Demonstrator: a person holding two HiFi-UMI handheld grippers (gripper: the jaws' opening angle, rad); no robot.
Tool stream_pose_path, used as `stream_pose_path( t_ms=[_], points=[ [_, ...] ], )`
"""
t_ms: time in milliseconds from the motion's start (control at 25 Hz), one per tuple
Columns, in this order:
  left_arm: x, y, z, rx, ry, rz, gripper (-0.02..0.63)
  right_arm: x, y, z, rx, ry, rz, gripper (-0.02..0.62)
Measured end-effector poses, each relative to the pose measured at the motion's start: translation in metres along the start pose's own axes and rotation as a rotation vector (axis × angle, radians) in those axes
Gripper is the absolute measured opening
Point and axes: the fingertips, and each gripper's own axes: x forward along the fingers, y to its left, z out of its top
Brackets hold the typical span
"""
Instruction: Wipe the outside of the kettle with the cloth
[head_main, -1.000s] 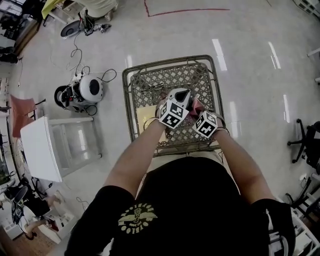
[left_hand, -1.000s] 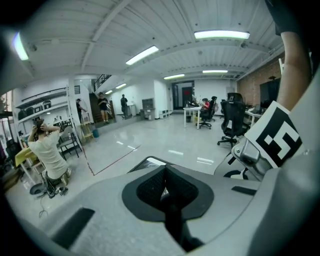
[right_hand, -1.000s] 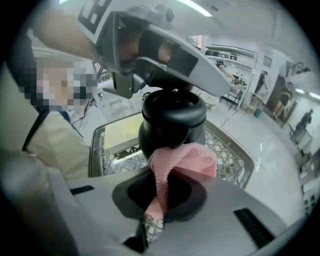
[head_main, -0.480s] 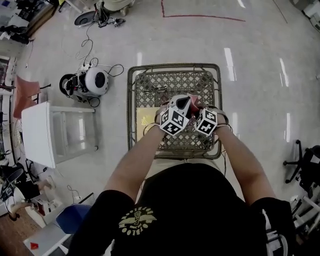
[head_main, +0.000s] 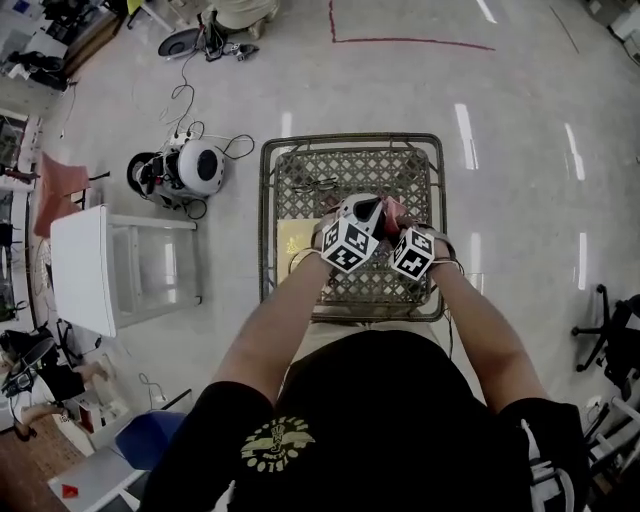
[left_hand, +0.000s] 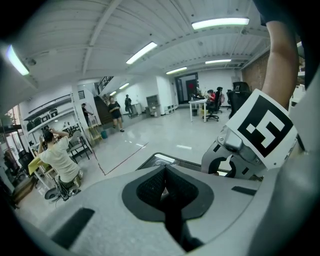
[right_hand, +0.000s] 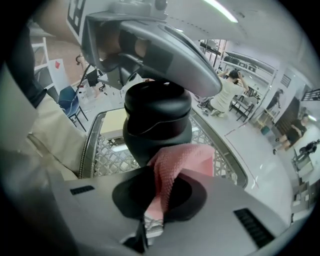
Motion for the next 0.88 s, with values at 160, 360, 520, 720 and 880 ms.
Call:
stream_pose_path(
  t_ms=[160,360,520,720,880],
  points=[
    [0.000,-0.001,0.000,0.005,0.003,-0.028,0.005,0.001,0.023,0.002,0.056,-0.021,0.006,0.020],
    [0.001,0.002,-0.001,0.003,-0.009,-0.052,0.005,0.008,0.051,0.018,0.114,-0.047,0.006,0.020],
    [-0.001,0.000,-0.004,-0.007,-0.016,-0.098,0.005,0.012,0.065,0.031,0.185,-0.063,-0.012,0.020],
    [-0.003,-0.002,-0.004,0.034,-0.028,-0.114,0.005,0.011,0.072,0.047,0.240,-0.089,-0.040,0.020],
    [-0.008,-0.002,-0.003,0.068,-0.040,-0.132,0.005,0.012,0.077,0.068,0.262,-0.112,-0.064,0.020]
  ],
)
